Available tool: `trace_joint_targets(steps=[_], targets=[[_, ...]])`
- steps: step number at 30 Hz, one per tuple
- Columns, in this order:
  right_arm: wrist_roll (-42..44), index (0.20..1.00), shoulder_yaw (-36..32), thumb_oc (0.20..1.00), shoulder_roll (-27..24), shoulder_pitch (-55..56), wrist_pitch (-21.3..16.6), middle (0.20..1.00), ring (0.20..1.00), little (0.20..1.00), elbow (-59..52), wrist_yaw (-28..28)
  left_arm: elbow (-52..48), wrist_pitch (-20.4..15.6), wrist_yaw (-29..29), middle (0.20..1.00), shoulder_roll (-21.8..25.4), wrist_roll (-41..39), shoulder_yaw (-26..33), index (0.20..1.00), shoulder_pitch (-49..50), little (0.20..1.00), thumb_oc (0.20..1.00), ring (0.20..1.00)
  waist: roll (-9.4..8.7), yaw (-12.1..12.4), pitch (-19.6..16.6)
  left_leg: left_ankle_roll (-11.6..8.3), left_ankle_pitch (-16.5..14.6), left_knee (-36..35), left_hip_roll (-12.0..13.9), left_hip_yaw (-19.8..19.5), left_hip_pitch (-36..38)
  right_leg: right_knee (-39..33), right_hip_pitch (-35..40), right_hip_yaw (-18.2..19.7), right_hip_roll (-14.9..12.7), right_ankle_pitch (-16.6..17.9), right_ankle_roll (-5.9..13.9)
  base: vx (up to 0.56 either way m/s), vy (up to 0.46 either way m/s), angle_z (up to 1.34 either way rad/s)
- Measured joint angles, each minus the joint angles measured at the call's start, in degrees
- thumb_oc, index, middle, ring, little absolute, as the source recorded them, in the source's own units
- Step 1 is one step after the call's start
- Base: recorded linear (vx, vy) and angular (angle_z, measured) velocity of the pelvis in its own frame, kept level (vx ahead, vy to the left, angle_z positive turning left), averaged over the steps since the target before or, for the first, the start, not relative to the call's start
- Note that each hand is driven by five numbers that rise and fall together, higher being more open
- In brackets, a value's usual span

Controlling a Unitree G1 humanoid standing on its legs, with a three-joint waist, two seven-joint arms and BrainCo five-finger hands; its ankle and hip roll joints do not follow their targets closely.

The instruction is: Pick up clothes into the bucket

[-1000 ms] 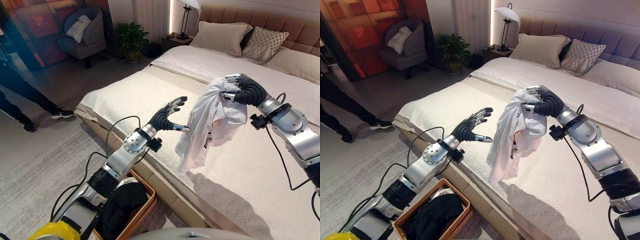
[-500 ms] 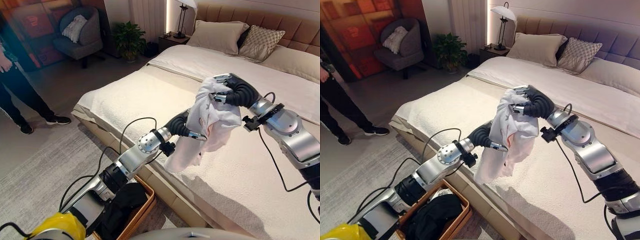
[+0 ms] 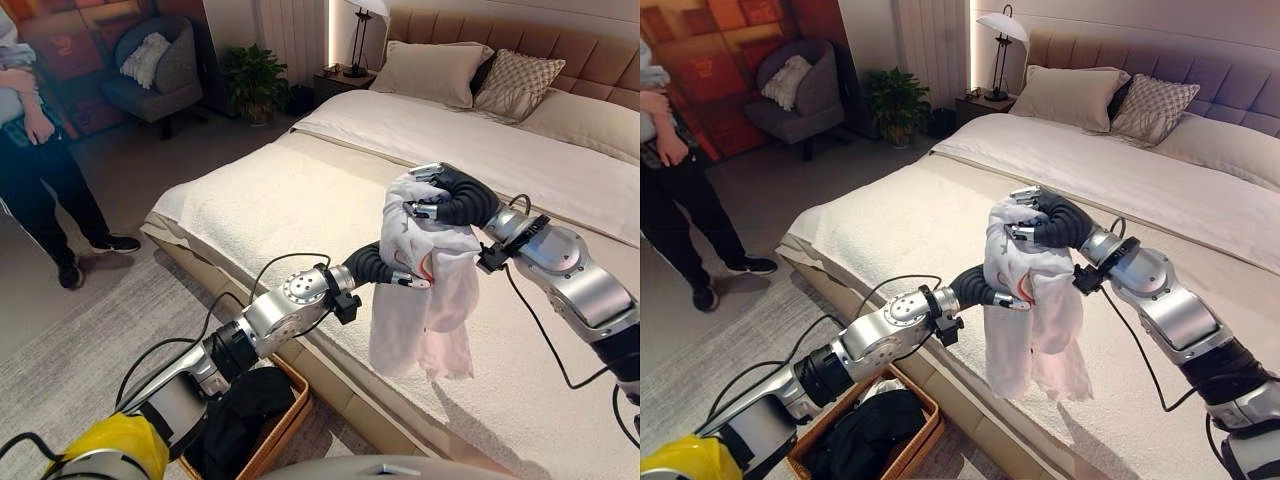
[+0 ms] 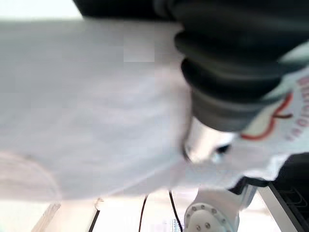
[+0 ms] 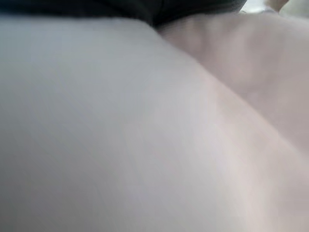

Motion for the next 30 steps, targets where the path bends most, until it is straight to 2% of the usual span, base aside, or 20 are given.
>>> trace_joint_targets(steps=[1, 3, 4, 5, 6, 7, 8, 14, 18, 24, 26, 28, 30], targets=[[0.0, 0.2, 0.09, 0.2, 0.1, 0.0, 0.0, 0.2, 0.2, 0.2, -0.04, 0.01, 0.0, 0.0, 0.0, 0.2, 0.07, 0.0, -0.01, 0.2, 0.0, 0.2, 0.2, 0.2, 0.02, 0.01, -0.01, 0.0, 0.0, 0.0, 0.0, 0.0, 0.0, 0.0, 0.0, 0.0, 0.0, 0.0, 0.0, 0.0, 0.0, 0.0], [-0.02, 0.338, 0.18, 0.338, 0.45, 0.0, -0.02, 0.338, 0.338, 0.338, -0.09, 0.09, 0.04, -0.09, 0.01, 0.2, 0.21, 0.02, 0.25, 0.2, 0.48, 0.2, 0.2, 0.2, 0.08, 0.12, -0.05, 0.0, 0.0, -0.01, -0.02, -0.01, -0.03, 0.01, -0.01, -0.01, -0.02, 0.0, 0.0, 0.0, 0.0, 0.0], [-0.06, 0.432, 0.17, 0.432, 0.62, 0.0, -0.02, 0.432, 0.432, 0.432, -0.08, 0.07, 0.07, -0.11, -0.01, 0.2, 0.24, 0.05, 0.47, 0.2, 0.71, 0.2, 0.2, 0.2, 0.08, 0.18, -0.05, 0.0, 0.0, -0.01, -0.02, -0.02, -0.05, 0.01, -0.02, -0.01, -0.01, 0.0, 0.0, 0.0, 0.0, 0.0], [-0.06, 0.476, 0.0, 0.476, 1.48, 0.0, -0.08, 0.476, 0.476, 0.476, -0.09, -0.25, 0.24, -0.3, 0.0, 0.2, -0.09, 0.13, 2.04, 0.2, 2.3, 0.2, 0.2, 0.2, 0.13, 0.05, -0.09, 0.0, 0.0, -0.01, -0.01, -0.01, 0.0, 0.01, 0.0, 0.01, -0.01, 0.0, 0.0, 0.0, 0.0, 0.0], [-0.11, 0.598, -0.2, 0.598, 2.19, 0.01, -0.08, 0.598, 0.598, 0.598, -0.08, -0.44, 0.29, -0.34, 0.05, 0.2, -0.21, 0.15, 2.44, 0.2, 3.01, 0.2, 0.2, 0.2, 0.14, 0.05, -0.09, 0.0, 0.0, -0.01, -0.01, -0.01, -0.02, -0.01, -0.01, 0.01, -0.01, 0.0, 0.0, 0.0, 0.0, 0.0], [-0.21, 0.9, -0.2, 0.9, 2.39, 0.02, -0.08, 0.9, 0.9, 0.9, -0.07, -0.5, 0.32, -0.34, 0.05, 0.2, -0.19, 0.21, 2.4, 0.2, 3.16, 0.2, 0.2, 0.2, 0.16, 0.17, -0.09, 0.0, 0.0, -0.02, -0.01, -0.03, -0.04, 0.0, 0.0, 0.0, 0.0, 0.0, 0.0, 0.0, 0.0, 0.0], [-0.29, 1.0, -0.35, 1.0, 2.61, 0.05, -0.11, 1.0, 1.0, 1.0, -0.08, -0.63, 0.34, -0.68, 0.03, 0.2, -0.16, 0.84, 2.95, 0.2, 4.42, 0.2, 0.2, 0.2, 0.24, 0.25, -0.14, 0.0, 0.0, -0.03, -0.01, -0.06, -0.04, 0.0, 0.02, -0.03, 0.0, 0.0, 0.0, 0.0, 0.0, 0.0], [-1.56, 1.0, -7.02, 1.0, 5.44, 3.59, -0.18, 1.0, 1.0, 1.0, 0.27, -1.66, 1.91, -0.73, 0.17, 0.2, -0.37, 5.94, 8.59, 0.2, 13.12, 0.2, 0.2, 0.2, 0.38, 0.45, -0.23, 0.0, 0.0, -0.04, 0.01, -0.16, -0.04, -0.04, 0.07, -0.15, 0.02, -0.01, -0.01, 0.0, 0.0, 0.0], [-2.02, 1.0, -13.27, 1.0, 7.8, 7.49, -0.48, 1.0, 1.0, 1.0, 1.32, -3.74, 2.75, -0.6, 0.46, 0.2, 1.82, 10.35, 12.05, 0.2, 19.8, 0.2, 0.2, 0.2, 0.57, 0.48, -0.32, 0.0, 0.0, -0.09, 0.03, -0.17, -0.06, -0.07, 0.05, -0.17, 0.02, -0.02, -0.02, 0.0, 0.0, 0.0], [-7.18, 1.0, -21.65, 1.0, 11.59, 18.19, -0.4, 1.0, 1.0, 1.0, 5.75, -6.73, 4.82, -0.88, 1.32, 0.2, 4.57, 19.38, 26.76, 0.2, 33.42, 0.2, 0.2, 0.2, 0.8, 1.66, -0.27, 0.01, -0.01, -0.39, 0.13, -0.23, -0.07, -0.22, -0.02, -0.26, 0.09, -0.06, -0.05, 0.0, 0.0, 0.0], [-8.39, 1.0, -21.76, 1.0, 11.91, 20.41, 0.03, 1.0, 1.0, 1.0, 7.2, -6.82, 5.36, -0.93, 1.83, 0.2, 5.81, 21.07, 28.35, 0.2, 34.81, 0.2, 0.2, 0.2, 1.0, 1.98, -0.17, 0.02, 0.0, -0.43, 0.1, -0.28, -0.14, -0.2, -0.01, -0.32, 0.07, -0.06, -0.04, 0.0, -0.001, 0.02], [-11.9, 1.0, -24.79, 1.0, 16.38, 24.98, -0.31, 1.0, 1.0, 1.0, 8.81, -6.94, 3.54, -2.87, 2.1, 0.2, 6.78, 26.92, 37.17, 0.2, 40.39, 0.2, 0.2, 0.2, 0.75, 2.24, -0.06, 0.02, -0.01, -0.61, 0.21, -0.38, -0.12, -0.27, -0.11, -0.43, 0.17, -0.17, -0.02, 0.0, 0.0, 0.0], [-14.02, 1.0, -25.09, 1.0, 17.76, 29.6, 0.34, 1.0, 1.0, 1.0, 11.45, -6.82, 3.59, -3.79, 3.84, 0.2, 7.25, 30.63, 43.58, 0.2, 43.22, 0.2, 0.2, 0.2, 0.98, 3.21, 0.13, 0.01, -0.01, -0.62, 0.14, -0.46, -0.38, -0.27, -0.29, -0.51, 0.09, -0.18, -0.03, 0.0, 0.0, 0.0]])
